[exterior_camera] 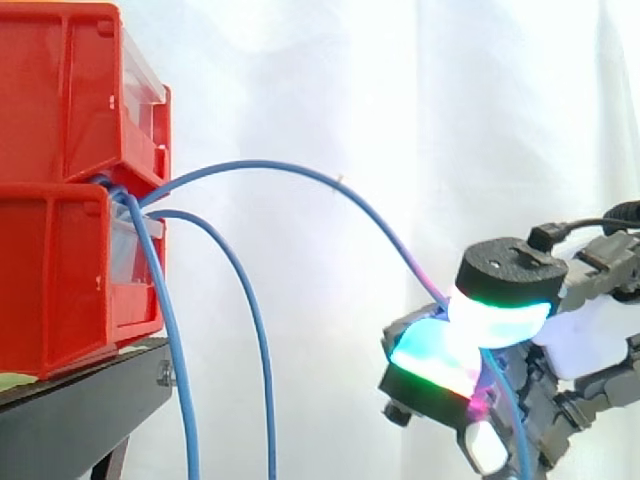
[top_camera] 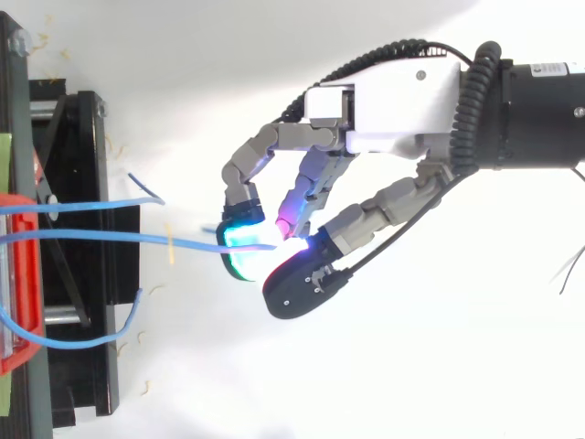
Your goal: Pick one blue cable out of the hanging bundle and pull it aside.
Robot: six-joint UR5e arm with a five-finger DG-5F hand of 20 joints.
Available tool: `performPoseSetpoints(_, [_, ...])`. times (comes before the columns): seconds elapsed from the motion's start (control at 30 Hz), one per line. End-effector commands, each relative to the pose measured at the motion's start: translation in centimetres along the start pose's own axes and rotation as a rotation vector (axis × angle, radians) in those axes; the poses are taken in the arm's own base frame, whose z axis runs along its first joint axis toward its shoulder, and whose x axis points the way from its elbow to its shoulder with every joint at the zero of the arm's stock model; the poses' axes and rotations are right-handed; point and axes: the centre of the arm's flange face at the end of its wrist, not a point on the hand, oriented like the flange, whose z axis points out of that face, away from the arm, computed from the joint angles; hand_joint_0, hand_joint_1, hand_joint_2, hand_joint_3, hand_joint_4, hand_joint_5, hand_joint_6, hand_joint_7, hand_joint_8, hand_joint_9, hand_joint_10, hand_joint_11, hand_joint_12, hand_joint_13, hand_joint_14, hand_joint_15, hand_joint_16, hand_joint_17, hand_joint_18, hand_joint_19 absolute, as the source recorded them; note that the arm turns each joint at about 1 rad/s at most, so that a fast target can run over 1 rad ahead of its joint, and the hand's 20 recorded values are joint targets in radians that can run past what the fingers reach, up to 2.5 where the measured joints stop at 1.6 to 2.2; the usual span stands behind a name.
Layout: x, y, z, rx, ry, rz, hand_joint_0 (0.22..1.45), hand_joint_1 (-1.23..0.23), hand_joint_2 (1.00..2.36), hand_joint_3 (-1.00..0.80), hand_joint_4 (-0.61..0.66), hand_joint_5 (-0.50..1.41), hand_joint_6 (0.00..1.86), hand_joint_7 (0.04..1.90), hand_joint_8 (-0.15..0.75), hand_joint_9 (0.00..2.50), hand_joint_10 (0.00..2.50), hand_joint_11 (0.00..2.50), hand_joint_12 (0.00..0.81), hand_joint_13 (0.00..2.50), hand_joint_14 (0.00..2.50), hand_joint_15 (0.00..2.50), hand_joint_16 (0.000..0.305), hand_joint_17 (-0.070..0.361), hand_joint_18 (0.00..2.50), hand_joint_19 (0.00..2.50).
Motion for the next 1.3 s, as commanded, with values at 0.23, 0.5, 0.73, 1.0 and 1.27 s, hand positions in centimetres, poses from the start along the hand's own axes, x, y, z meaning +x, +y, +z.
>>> performPoseSetpoints(0.23, [-0.03,0.99,0.91,-0.095,-0.010,0.006,0.62,-0.82,1.01,-0.26,-0.09,0.00,0.85,1.05,0.206,1.01,0.00,0.11,0.415,0.81,0.02,0.52,0.063,0.143,0.56,0.63])
performPoseSetpoints(0.5, [-0.05,1.29,1.15,-0.122,-0.013,0.007,0.62,-0.81,1.01,-0.26,-0.08,0.00,0.85,1.05,0.207,1.01,0.00,0.12,0.420,0.81,0.02,0.52,0.064,0.144,0.56,0.63])
performPoseSetpoints(0.73, [-0.04,1.21,1.15,-0.121,-0.013,0.007,0.62,-0.81,1.00,-0.27,-0.08,0.00,0.85,1.06,0.212,1.01,0.00,0.11,0.423,0.81,0.02,0.52,0.065,0.145,0.55,0.64])
performPoseSetpoints(1.0, [-0.04,1.21,1.15,-0.121,-0.013,0.007,0.60,-0.75,1.01,-0.33,-0.06,-0.01,0.86,1.02,0.204,0.99,0.01,0.15,0.396,0.78,0.02,0.54,0.059,0.132,0.50,0.66])
performPoseSetpoints(1.27, [-0.04,1.21,1.15,-0.121,-0.013,0.007,0.53,-0.55,1.00,-0.50,-0.06,-0.03,0.86,1.01,0.208,0.95,0.01,0.18,0.390,0.72,0.02,0.52,0.058,0.130,0.44,0.67])
